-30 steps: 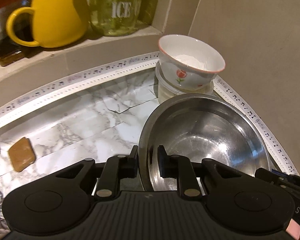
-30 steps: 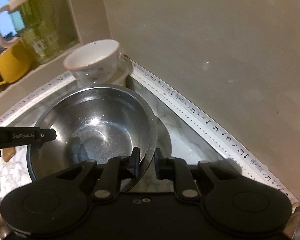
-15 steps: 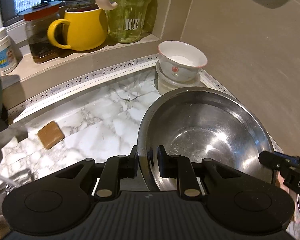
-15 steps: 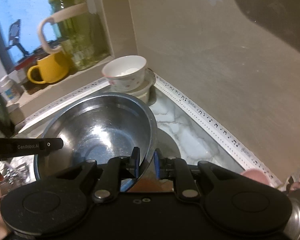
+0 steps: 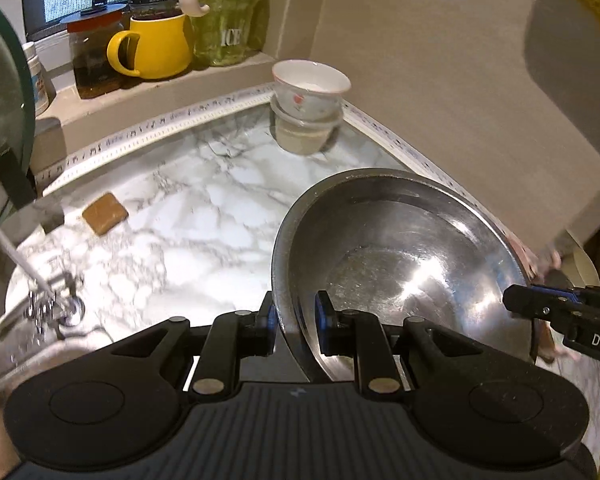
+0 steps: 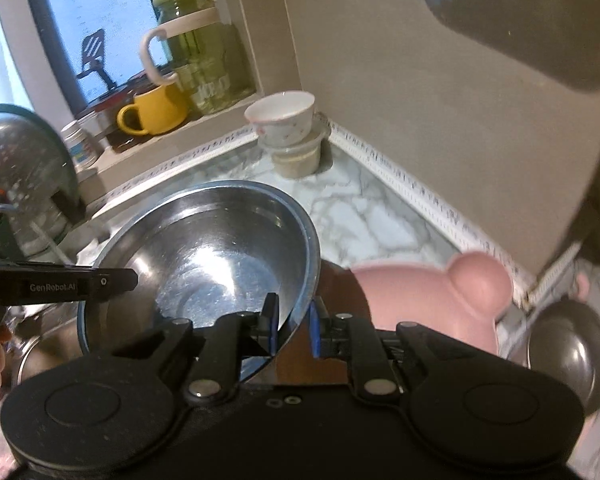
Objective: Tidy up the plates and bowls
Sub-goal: 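Lift the steel bowl with both grippers and carry it beside the pink plate stack, then lower the steel bowl onto the counter and open both grippers, then move both grippers to the rim of the pink-handled steel pot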
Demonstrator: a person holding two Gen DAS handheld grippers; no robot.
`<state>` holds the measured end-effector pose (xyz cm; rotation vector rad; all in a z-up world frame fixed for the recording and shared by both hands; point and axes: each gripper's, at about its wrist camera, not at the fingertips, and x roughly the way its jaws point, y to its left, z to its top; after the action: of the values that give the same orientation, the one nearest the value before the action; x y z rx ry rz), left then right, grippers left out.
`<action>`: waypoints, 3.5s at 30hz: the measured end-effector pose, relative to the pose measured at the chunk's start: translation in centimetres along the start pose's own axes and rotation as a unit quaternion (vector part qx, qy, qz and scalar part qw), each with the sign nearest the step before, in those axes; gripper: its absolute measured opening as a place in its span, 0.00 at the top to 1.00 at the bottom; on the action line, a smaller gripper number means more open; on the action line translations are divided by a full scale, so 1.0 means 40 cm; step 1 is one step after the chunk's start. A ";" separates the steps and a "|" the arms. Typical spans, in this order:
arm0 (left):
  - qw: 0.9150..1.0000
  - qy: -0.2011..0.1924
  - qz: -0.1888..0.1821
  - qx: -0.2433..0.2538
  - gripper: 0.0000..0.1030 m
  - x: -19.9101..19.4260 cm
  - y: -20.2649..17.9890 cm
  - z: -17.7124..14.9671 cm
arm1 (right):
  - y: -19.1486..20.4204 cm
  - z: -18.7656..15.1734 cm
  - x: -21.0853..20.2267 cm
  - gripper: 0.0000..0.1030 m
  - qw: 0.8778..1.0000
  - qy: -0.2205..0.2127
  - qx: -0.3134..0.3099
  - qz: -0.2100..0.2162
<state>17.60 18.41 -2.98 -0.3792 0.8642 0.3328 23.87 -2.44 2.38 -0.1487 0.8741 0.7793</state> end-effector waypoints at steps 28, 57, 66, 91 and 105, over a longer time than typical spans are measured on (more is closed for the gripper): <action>0.996 0.073 -0.028 0.034 0.82 -0.022 -0.044 -0.324 | -0.022 -0.314 -0.073 0.84 0.995 0.098 0.015 0.013; 0.993 0.093 -0.045 0.052 0.82 0.023 -0.092 -0.377 | -0.074 -0.378 -0.076 0.83 0.993 0.104 0.060 -0.011; 0.993 0.101 -0.038 0.045 0.82 0.011 -0.081 -0.385 | -0.063 -0.382 -0.075 0.75 0.993 0.103 0.056 0.004; 0.995 -0.026 -0.049 0.088 0.26 -0.136 -0.184 -0.221 | -0.174 -0.264 -0.254 0.49 0.999 -0.007 0.043 -0.030; 0.975 -0.055 -0.129 0.173 0.23 -0.094 -0.456 -0.106 | -0.330 -0.222 -0.321 0.18 0.992 -0.056 0.080 -0.077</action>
<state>20.35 -0.09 0.87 -0.1431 0.7365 -0.0391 22.04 -22.77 3.60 -0.0299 0.8037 0.5653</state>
